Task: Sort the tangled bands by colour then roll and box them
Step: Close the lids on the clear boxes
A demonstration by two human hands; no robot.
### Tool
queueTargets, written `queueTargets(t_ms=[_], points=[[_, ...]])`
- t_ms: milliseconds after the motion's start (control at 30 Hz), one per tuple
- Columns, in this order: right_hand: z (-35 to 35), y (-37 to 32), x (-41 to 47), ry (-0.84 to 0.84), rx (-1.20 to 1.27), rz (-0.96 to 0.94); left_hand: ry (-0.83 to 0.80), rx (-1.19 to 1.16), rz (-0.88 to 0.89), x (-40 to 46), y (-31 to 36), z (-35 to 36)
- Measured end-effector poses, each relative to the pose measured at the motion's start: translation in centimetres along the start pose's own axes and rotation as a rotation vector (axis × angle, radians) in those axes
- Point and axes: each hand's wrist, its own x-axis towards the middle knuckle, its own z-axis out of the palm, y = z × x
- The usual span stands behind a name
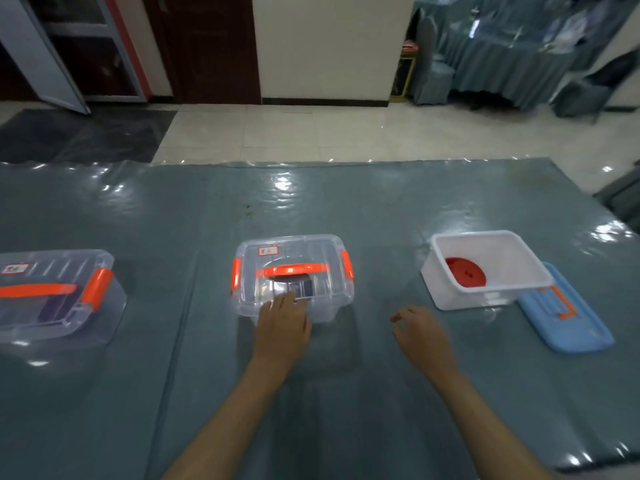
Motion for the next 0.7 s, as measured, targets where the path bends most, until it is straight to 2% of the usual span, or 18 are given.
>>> queueTargets(t_ms=[133,267,500,700], points=[[-1.4,3.5,-1.6,-0.023,-0.077,0.004,-0.05,0.051,0.104,-0.6,4.8,1.4],[-2.5,7.7,-2.1,-0.061,-0.129,0.022,-0.079,0.147,0.12,0.0,9.4,2.4],[-4.6,19.8,-0.4,-0.143,-0.169,0.042,-0.174,0.224,0.076,3.5,19.5,6.7],[-7.5,31.0,1.7,-0.191,-0.122,0.096,-0.159,0.216,-0.002,7.7,28.8,9.3]])
